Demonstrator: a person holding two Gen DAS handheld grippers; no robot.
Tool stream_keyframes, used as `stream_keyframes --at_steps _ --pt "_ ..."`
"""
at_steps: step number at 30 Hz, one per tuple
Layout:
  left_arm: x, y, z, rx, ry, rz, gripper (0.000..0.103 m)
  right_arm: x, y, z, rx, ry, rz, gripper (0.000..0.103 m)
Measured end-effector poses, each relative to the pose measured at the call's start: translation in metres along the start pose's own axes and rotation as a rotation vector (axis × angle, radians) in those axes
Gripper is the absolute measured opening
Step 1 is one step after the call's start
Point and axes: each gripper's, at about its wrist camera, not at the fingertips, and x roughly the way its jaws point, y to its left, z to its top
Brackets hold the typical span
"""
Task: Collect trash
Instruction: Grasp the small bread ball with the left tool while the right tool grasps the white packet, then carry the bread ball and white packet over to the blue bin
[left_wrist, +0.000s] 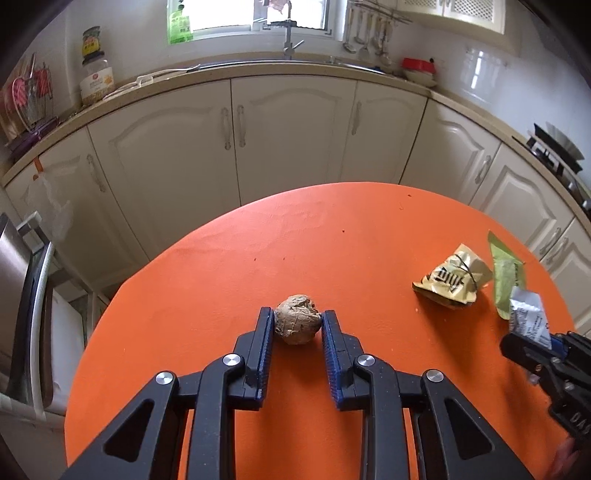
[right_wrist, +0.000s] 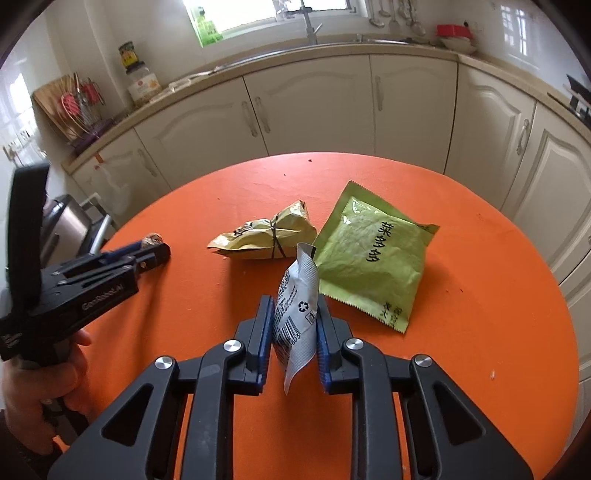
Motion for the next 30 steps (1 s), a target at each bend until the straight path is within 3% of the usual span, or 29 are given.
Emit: stream_keyframes --at_steps 10,18,30 --pt "-0.032 -0.024 0.013 -0.008 -0.092 -0.039 0.022 -0.064 -0.008 -0.018 0.028 -0.071 0.024 0.02" --pt "-0.087 -0.084 0.011 0.037 -0.196 -0.116 0.022 -0.136 -0.006 -0.027 0.011 -0.171 0.02 0.02" --pt "-0.177 -0.161 -0.047 0.158 -0.308 -0.234 0.022 -0.248 -0.033 -0.055 0.029 -0.33 -0.024 0.02"
